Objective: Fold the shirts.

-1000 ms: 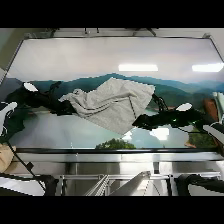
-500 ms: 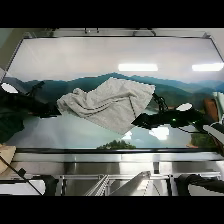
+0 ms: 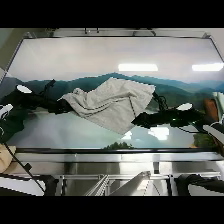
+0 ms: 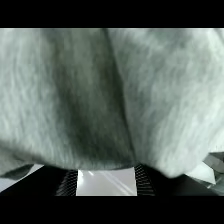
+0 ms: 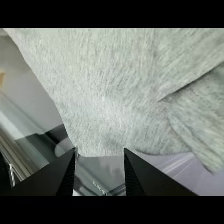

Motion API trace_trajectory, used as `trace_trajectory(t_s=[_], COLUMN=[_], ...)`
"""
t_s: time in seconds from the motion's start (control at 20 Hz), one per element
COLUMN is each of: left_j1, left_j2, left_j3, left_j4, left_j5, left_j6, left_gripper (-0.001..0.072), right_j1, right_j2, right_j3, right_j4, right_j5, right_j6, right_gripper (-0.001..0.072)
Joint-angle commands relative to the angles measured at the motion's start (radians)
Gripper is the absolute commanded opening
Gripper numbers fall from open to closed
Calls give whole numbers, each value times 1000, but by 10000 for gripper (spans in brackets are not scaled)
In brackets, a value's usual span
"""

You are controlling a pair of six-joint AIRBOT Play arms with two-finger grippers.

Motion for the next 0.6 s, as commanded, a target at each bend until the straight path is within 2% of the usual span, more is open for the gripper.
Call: trace_trajectory(t_s=[0.0, 0.1, 0.15, 0.2, 0.25, 0.4, 0.55], left_j1=[-18, -15, -15, -15, -15, -15, -16], left_j2=[-33, -33, -33, -36, -39, -39, -38], left_j3=[61, 80, 78, 76, 76, 79, 78], left_j4=[3, 4, 6, 10, 6, -2, 0], left_j5=[40, 41, 42, 38, 33, 32, -5], left_j6=[4, 5, 5, 5, 8, 5, 6], left_gripper=[371, 369, 345, 116, 22, 21, 22], right_j1=[1, 1, 1, 1, 1, 1, 25], right_j2=[0, 0, 0, 0, 0, -2, -39], right_j3=[-1, -1, -1, -2, -2, -3, -3], right_j4=[2, 1, -6, -26, -60, -129, -71], right_j5=[31, 68, 95, 103, 103, 95, -31], right_j6=[-3, -2, 2, 23, 50, 111, 110], right_gripper=[348, 454, 456, 456, 457, 461, 462])
